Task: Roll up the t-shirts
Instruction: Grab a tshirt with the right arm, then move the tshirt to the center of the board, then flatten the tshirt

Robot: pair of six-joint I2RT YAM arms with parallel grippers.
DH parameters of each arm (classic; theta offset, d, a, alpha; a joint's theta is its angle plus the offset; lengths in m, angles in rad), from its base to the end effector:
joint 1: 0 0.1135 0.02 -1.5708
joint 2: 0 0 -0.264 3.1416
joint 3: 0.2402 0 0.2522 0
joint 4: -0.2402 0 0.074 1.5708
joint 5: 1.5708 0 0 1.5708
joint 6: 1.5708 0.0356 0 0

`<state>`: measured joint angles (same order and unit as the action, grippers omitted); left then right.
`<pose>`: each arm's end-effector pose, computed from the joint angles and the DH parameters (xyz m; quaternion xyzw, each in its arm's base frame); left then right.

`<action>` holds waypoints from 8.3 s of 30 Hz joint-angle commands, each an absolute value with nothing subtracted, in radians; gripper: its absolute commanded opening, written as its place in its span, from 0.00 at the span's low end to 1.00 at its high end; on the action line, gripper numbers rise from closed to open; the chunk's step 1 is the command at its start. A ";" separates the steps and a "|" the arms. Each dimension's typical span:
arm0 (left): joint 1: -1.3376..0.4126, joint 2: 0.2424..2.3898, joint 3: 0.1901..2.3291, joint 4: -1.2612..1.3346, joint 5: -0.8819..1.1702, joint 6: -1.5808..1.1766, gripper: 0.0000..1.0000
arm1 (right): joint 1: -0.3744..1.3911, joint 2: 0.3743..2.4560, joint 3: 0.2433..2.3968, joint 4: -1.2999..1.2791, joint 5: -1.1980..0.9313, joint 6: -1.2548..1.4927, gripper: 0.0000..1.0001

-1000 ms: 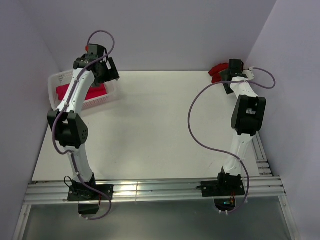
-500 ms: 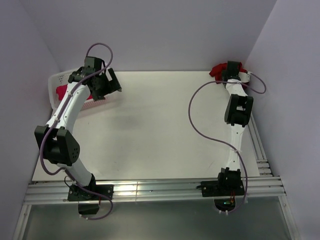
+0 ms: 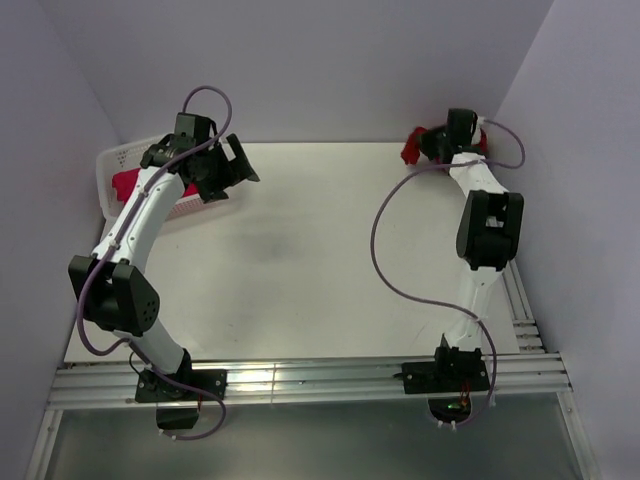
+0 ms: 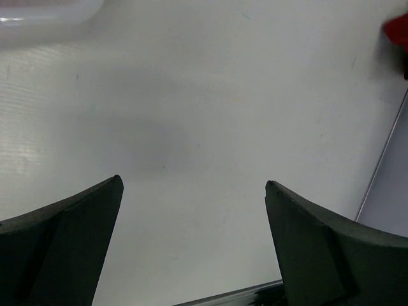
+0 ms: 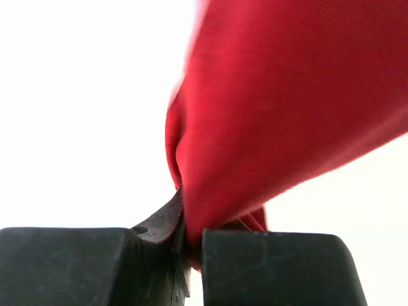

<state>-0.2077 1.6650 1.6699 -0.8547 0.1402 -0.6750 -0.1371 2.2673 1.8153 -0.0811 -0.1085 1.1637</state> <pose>0.3528 -0.0794 0.3555 -0.1921 0.9138 -0.2096 0.2902 0.5257 -0.0686 0.2074 0.5036 0.7064 0.2842 0.4082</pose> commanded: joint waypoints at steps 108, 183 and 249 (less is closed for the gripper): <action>-0.270 1.508 1.264 -0.476 0.379 -0.813 1.00 | 0.762 1.684 1.523 -0.509 -0.150 0.434 0.00; -0.339 1.425 1.250 -0.442 0.359 -0.600 0.00 | 0.704 1.717 1.511 -0.422 -0.267 0.489 0.59; -0.331 1.641 1.939 -0.697 0.018 -0.641 0.00 | 0.233 1.393 1.531 -0.695 -0.427 0.488 0.75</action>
